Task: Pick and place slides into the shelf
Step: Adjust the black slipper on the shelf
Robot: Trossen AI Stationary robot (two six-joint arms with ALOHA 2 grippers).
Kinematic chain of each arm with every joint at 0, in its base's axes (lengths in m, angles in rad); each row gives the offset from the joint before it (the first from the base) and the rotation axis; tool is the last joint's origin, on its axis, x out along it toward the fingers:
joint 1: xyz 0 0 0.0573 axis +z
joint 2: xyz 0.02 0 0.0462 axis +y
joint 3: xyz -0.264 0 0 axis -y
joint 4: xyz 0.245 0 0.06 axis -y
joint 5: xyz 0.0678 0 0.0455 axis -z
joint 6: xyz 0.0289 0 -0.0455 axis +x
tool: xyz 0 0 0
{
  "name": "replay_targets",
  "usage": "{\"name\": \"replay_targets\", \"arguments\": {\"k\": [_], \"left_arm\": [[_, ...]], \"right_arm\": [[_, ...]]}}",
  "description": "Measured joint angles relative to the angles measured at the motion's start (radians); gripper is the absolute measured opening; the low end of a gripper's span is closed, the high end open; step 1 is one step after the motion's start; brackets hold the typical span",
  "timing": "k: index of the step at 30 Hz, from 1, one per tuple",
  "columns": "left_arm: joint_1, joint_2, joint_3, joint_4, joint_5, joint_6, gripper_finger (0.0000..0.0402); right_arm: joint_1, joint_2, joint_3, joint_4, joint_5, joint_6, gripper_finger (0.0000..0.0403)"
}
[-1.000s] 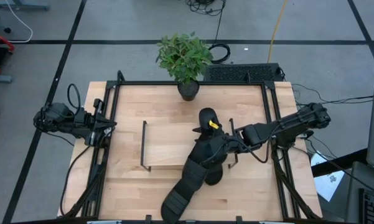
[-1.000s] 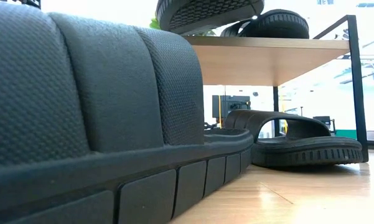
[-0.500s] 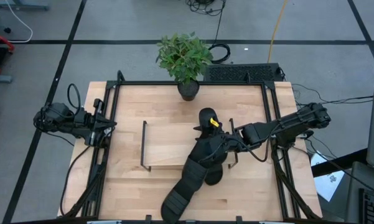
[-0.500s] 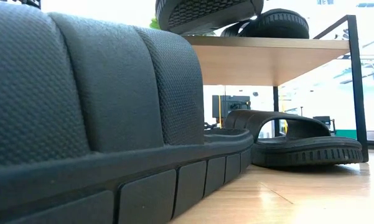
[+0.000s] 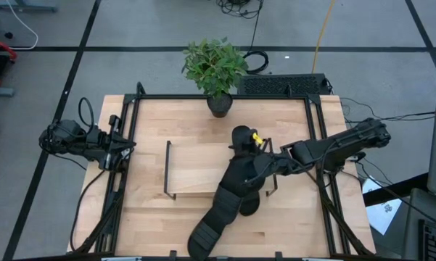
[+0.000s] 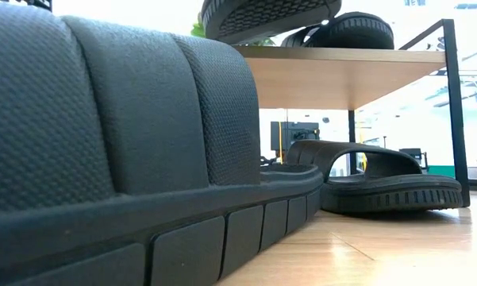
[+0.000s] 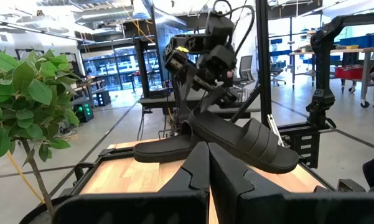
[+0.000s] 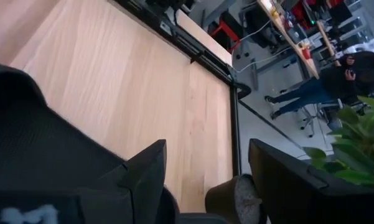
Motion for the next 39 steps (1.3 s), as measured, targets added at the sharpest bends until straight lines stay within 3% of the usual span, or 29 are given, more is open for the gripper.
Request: {"name": "replay_targets", "arguments": {"k": [10,22,39], "left_arm": [[0.0,0.0,0.0,0.0,0.0,0.0,0.0005],[0.0,0.0,0.0,0.0,0.0,0.0,0.0005],[0.0,0.0,0.0,0.0,0.0,0.0,0.0005]], "right_arm": [[0.042,-0.055,0.0,-0.024,-0.025,0.059,0.022],[0.186,-0.14,0.0,-0.12,-0.027,0.341,0.0249],[0.25,-0.131,0.0,-0.111,0.024,0.351,0.0249]]}}
